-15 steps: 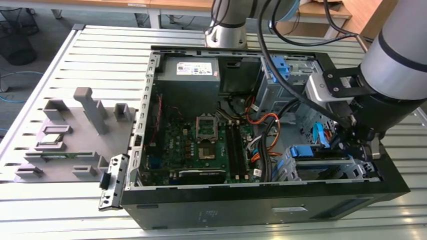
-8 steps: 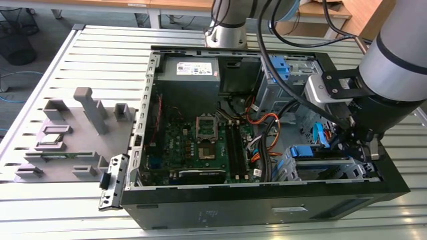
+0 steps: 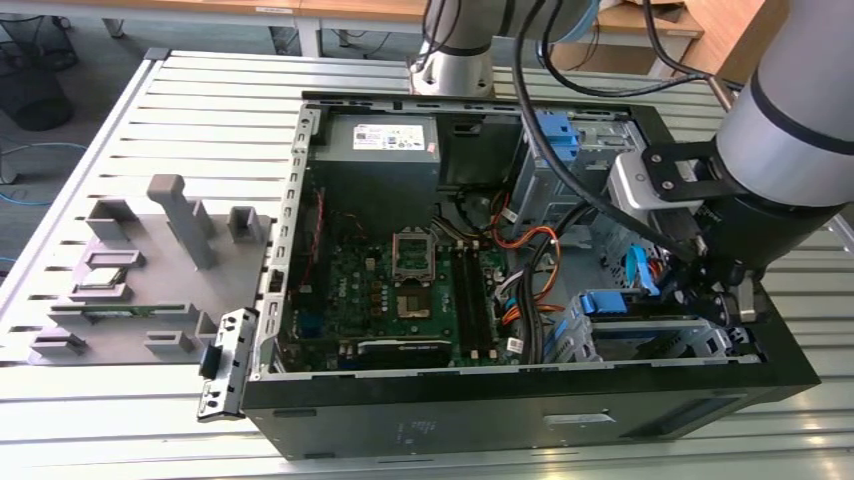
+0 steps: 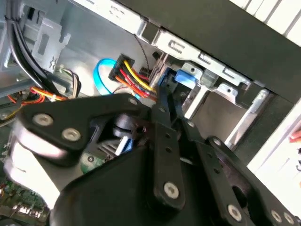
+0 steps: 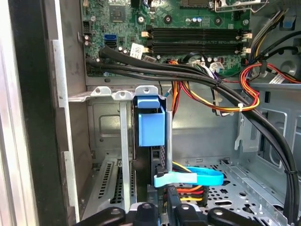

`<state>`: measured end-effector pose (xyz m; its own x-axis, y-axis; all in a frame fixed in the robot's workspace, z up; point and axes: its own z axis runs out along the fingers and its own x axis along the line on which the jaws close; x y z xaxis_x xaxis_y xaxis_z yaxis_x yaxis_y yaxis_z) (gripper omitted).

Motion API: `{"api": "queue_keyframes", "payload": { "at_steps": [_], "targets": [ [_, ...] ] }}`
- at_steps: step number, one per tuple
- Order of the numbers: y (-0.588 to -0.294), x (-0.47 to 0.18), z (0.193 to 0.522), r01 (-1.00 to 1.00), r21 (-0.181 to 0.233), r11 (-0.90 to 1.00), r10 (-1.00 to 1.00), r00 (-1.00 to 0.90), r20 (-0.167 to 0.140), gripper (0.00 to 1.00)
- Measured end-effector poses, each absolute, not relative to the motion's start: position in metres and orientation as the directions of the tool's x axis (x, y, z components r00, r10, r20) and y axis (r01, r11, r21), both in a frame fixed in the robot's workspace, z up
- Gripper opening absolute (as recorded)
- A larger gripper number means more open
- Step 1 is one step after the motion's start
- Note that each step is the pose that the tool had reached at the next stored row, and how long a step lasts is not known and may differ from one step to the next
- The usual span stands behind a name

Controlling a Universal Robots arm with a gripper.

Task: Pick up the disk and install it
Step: 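Insert the second disk wire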

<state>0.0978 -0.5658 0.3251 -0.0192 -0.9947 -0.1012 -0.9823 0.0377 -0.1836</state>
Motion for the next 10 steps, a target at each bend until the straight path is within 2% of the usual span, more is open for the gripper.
{"api": "queue_keyframes", "payload": {
  "at_steps": [1,10],
  "targets": [
    [-0.566,0.098,0.325,-0.982,-0.184,0.038,-0.995,-0.019,-0.101,0.24],
    [-0.566,0.098,0.337,-0.982,-0.184,0.037,-0.995,-0.019,-0.1,0.24]
  ]
}}
